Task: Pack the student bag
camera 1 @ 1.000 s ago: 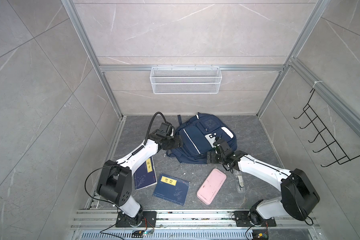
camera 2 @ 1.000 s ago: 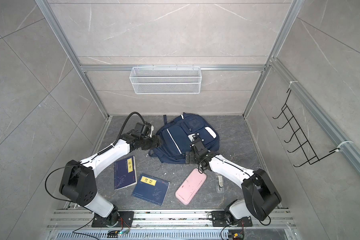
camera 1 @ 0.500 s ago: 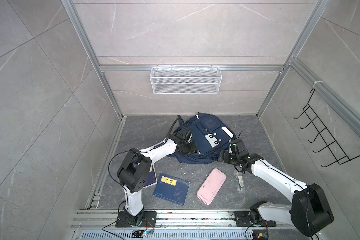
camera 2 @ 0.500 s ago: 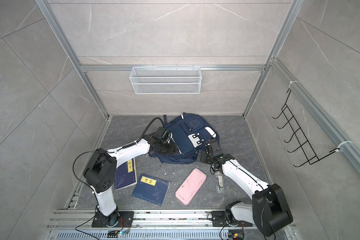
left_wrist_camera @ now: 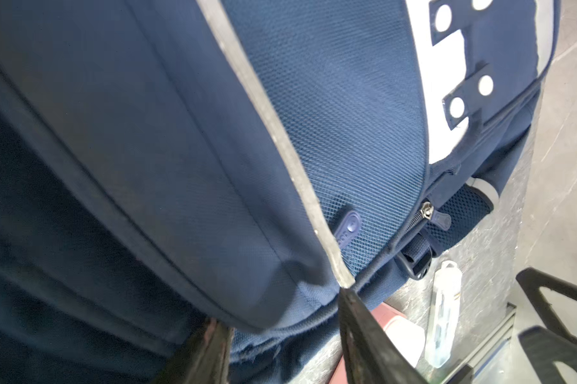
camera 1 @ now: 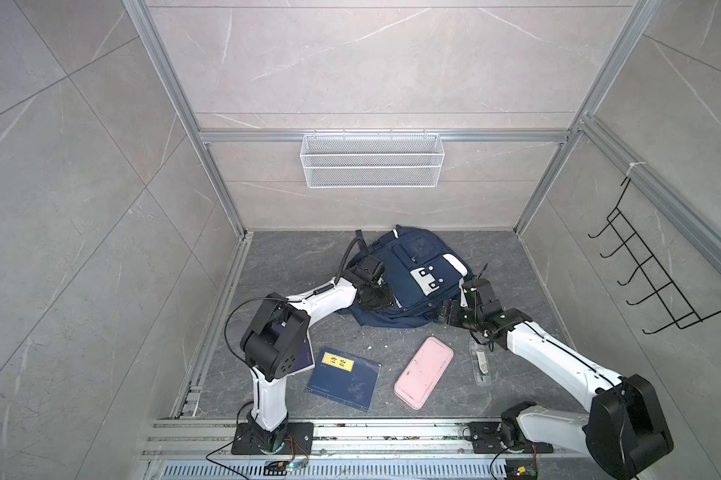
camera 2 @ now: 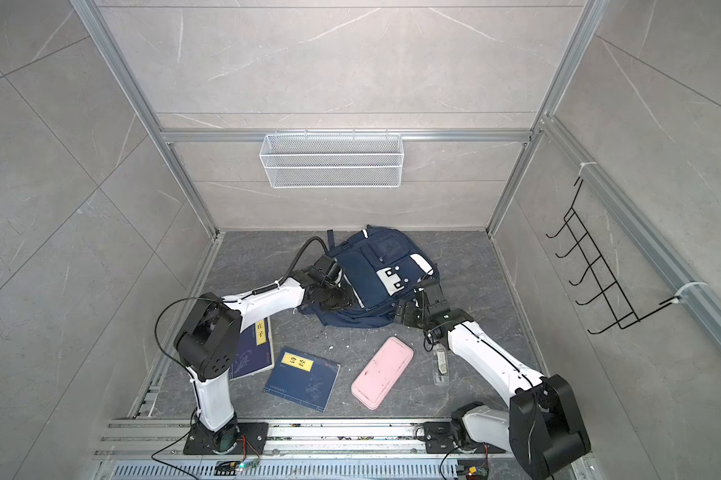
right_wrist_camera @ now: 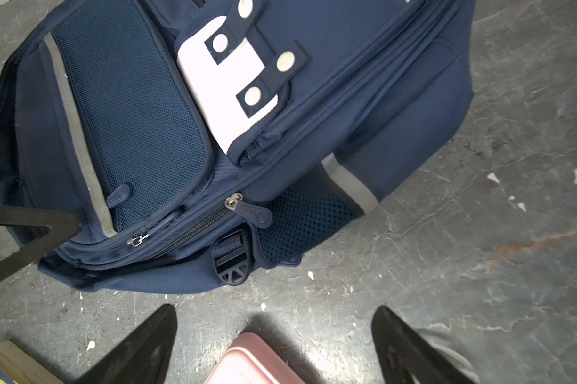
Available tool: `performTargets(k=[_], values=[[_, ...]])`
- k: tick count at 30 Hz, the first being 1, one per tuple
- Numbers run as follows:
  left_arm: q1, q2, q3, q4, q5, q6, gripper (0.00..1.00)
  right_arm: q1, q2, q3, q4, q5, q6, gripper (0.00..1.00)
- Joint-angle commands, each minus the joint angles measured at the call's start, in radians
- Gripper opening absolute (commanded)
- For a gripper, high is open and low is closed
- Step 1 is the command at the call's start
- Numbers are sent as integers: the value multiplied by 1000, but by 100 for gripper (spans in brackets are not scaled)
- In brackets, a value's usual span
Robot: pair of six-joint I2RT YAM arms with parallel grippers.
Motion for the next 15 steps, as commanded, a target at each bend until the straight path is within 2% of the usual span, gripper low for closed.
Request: performTargets(k=[1, 4, 10, 13, 14, 15], values=[[-11, 3, -21, 89, 24, -72, 50, -5, -4, -11, 0, -7, 14, 93], [-11, 11, -28, 116, 28, -97, 48, -5, -13, -16, 0, -6, 17, 93], [-10, -8, -28, 143, 21, -113, 30, -5, -27, -29, -1, -7, 15, 90], [-11, -16, -16, 141, 16, -115, 15, -6, -31, -33, -3, -9, 15, 87], [-10, -19, -10, 138, 17, -119, 4, -6, -36, -34, -2, -9, 15, 87], [-9, -21, -1, 136, 17, -121, 0, -6, -37, -35, -3, -11, 17, 86]])
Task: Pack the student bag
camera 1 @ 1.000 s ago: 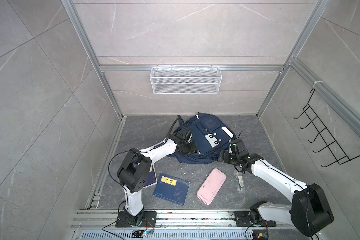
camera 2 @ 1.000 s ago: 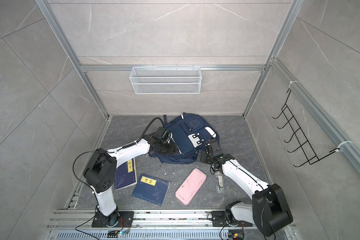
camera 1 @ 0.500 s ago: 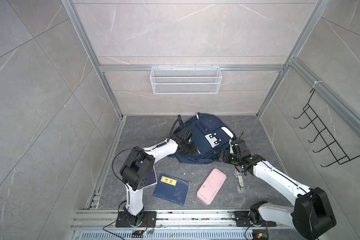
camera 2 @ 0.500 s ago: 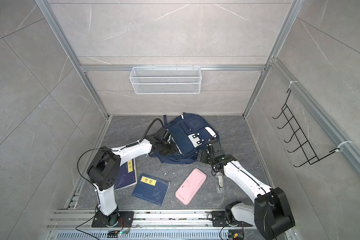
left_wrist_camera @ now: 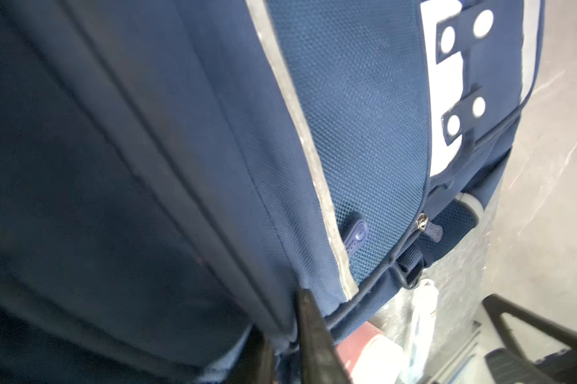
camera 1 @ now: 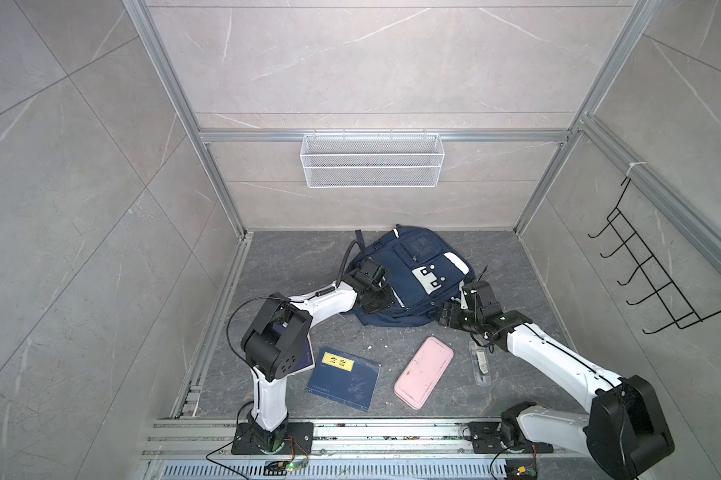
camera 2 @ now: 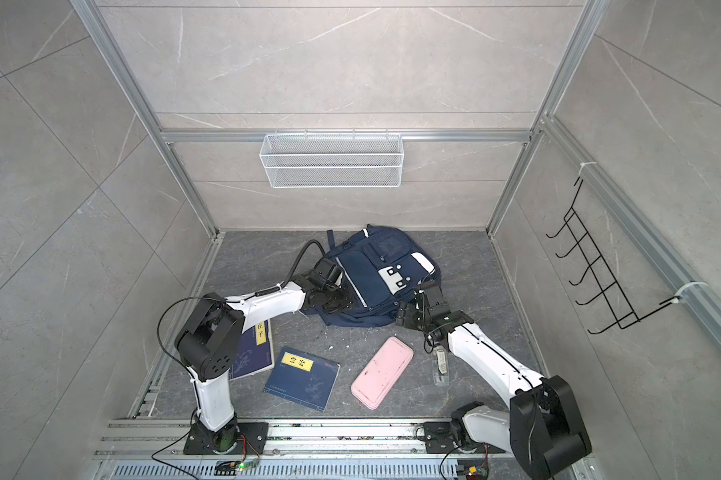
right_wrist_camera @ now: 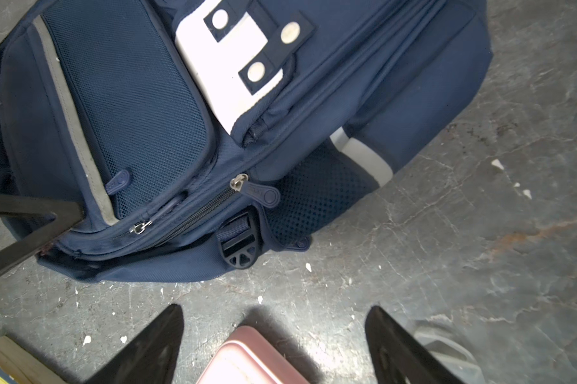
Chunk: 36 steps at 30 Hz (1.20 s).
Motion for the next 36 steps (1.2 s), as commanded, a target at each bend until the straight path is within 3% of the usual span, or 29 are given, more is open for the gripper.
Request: performTargets(k=[1, 10, 22, 36], values=[[-2, -26, 43, 41, 19, -3, 0, -6, -30, -14, -2, -8, 9, 86], [13, -79, 177, -21, 49, 19, 0, -6, -32, -51, 60, -48, 8, 88], [69, -145, 249, -98, 83, 61, 0, -6, 58, -123, 240, -136, -2, 88], [77, -133, 337, -164, 125, 99, 0, 18, 184, -154, 464, -236, 12, 76]])
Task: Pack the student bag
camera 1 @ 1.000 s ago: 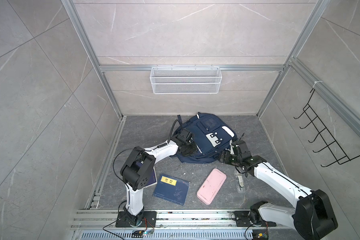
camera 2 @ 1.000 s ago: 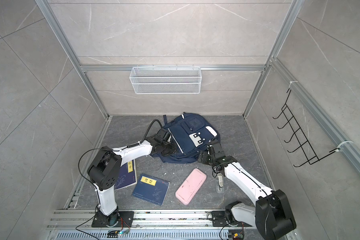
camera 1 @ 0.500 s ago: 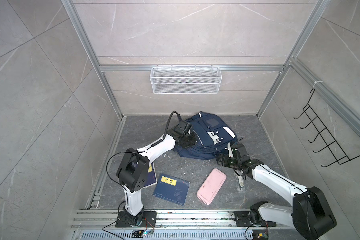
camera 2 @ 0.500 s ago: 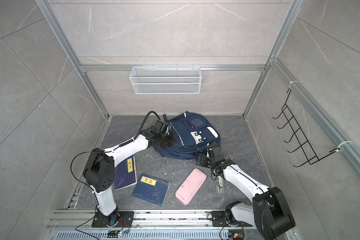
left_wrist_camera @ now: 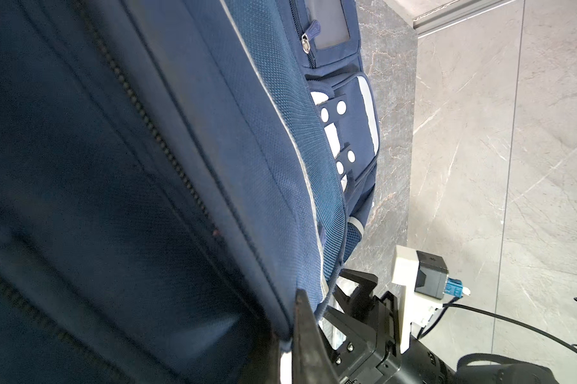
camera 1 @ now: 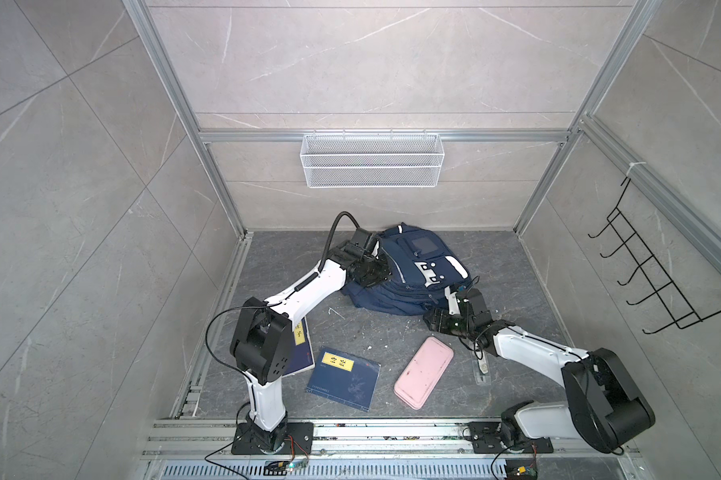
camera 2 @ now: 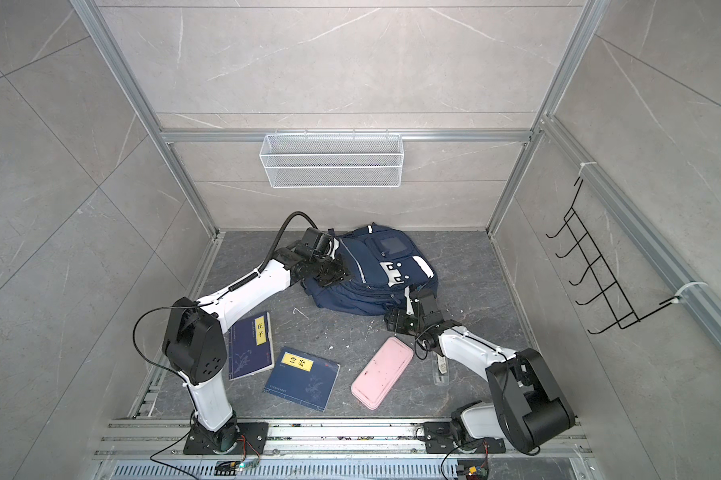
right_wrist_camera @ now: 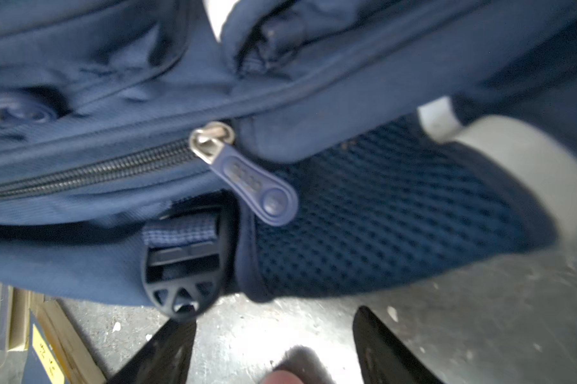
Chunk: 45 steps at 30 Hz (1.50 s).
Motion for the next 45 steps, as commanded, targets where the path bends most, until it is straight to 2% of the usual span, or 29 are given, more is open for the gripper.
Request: performTargets(k=[1, 13, 29, 37, 41, 45], values=[[3, -73, 60, 50, 38, 44, 0, 12, 39, -11, 82, -21, 5, 75], [6, -58, 112, 15, 45, 63, 0, 29, 114, -22, 191, 23, -17, 68], [11, -43, 142, 6, 51, 56, 0, 75, 140, -4, 238, 49, -66, 57], [21, -47, 144, 11, 53, 49, 0, 95, 142, -9, 252, 52, -74, 42], [27, -44, 147, 19, 63, 40, 0, 96, 143, -5, 245, 48, -77, 29], [32, -34, 160, 18, 77, 32, 0, 96, 145, -2, 238, 54, -79, 24]])
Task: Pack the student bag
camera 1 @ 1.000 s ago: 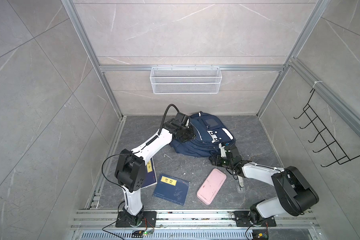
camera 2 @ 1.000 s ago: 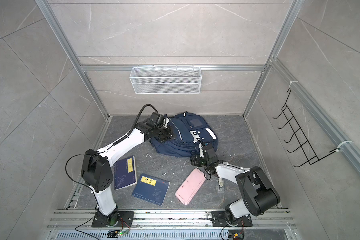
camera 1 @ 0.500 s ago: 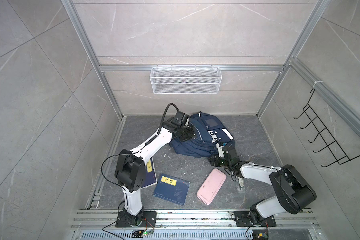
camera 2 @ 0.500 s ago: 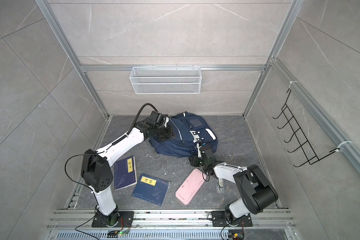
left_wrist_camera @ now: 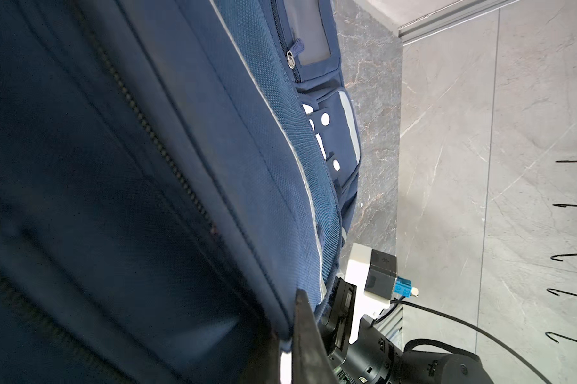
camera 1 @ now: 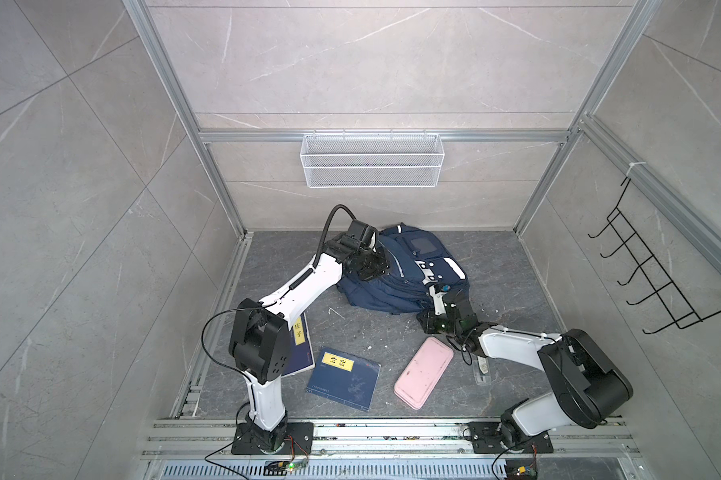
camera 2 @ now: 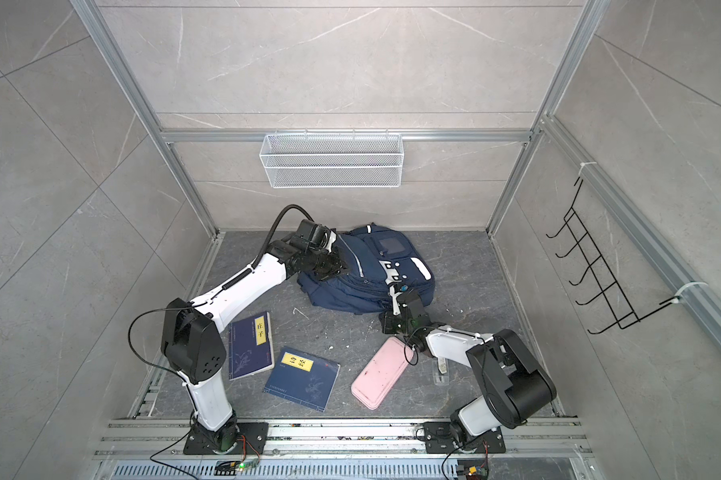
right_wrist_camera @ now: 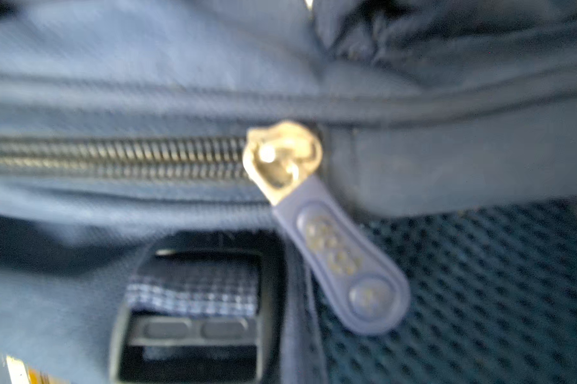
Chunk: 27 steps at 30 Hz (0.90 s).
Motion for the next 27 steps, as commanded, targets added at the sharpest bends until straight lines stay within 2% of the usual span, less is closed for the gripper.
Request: performTargets(k=[1, 11, 17, 22, 27], values=[[7, -34, 77, 90, 52, 13, 0, 6, 17, 11, 4, 12, -14, 22], [17, -18, 88, 99, 66, 0, 0, 9, 4, 15, -20, 6, -15, 0], [23, -7, 78, 101, 38, -4, 0, 15, -18, 49, -116, -37, -21, 0], [39, 18, 45, 130, 21, -29, 0, 31, -32, 106, -231, -141, -34, 0], [44, 57, 34, 175, 33, -59, 0, 52, 16, 147, -253, -266, -6, 0]])
